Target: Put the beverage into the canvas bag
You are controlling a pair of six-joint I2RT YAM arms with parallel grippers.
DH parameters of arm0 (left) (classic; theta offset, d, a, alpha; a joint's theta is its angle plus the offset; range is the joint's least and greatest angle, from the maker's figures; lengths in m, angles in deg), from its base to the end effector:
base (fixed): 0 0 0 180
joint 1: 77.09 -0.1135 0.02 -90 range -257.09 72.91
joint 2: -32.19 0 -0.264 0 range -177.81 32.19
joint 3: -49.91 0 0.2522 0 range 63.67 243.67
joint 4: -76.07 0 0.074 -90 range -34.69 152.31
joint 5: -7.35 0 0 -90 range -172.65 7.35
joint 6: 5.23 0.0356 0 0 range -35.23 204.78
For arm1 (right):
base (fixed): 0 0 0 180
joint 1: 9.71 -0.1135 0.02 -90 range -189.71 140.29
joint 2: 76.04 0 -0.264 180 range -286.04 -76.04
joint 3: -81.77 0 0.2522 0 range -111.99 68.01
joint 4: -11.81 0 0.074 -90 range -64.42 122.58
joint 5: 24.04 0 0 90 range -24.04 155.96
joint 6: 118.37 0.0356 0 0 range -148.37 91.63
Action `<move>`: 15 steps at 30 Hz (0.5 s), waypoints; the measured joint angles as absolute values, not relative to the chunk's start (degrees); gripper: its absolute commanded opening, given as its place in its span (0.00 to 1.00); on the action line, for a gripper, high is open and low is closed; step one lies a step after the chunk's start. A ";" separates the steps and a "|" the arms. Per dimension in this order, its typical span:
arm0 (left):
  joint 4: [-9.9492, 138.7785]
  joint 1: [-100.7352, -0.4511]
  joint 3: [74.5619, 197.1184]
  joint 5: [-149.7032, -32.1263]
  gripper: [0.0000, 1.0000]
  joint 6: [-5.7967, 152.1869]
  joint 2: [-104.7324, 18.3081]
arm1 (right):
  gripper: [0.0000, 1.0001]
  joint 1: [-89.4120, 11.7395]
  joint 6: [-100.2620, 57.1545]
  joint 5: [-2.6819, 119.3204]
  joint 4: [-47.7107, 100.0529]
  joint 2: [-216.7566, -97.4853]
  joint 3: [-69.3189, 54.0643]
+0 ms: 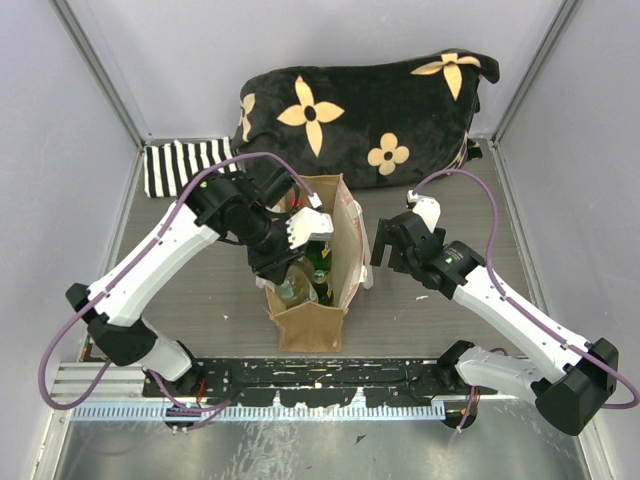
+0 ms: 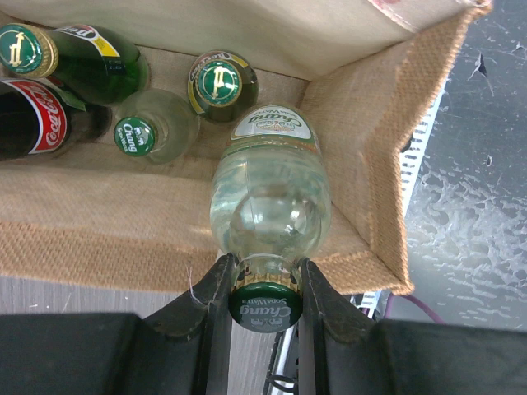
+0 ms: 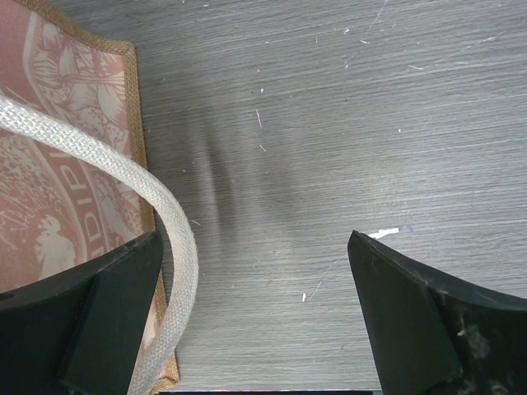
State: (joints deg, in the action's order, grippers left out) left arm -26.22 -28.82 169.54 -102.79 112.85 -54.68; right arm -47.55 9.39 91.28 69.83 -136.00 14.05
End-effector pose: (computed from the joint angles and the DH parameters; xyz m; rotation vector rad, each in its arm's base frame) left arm 0.1607 -0.1986 0.4129 1.7986 2.1427 -0.5774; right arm 0.1717 0.1141 0.2944 0.1878 2.3341 0.1027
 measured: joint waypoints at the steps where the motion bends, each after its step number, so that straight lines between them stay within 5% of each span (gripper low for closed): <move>1: -26.18 -28.80 169.54 -102.69 0.00 112.85 -55.57 | 1.00 -47.55 9.39 91.28 69.83 -136.00 14.10; 15: -26.07 -26.64 169.16 -101.13 0.00 113.20 -59.81 | 1.00 -47.47 9.52 91.26 69.80 -134.08 15.67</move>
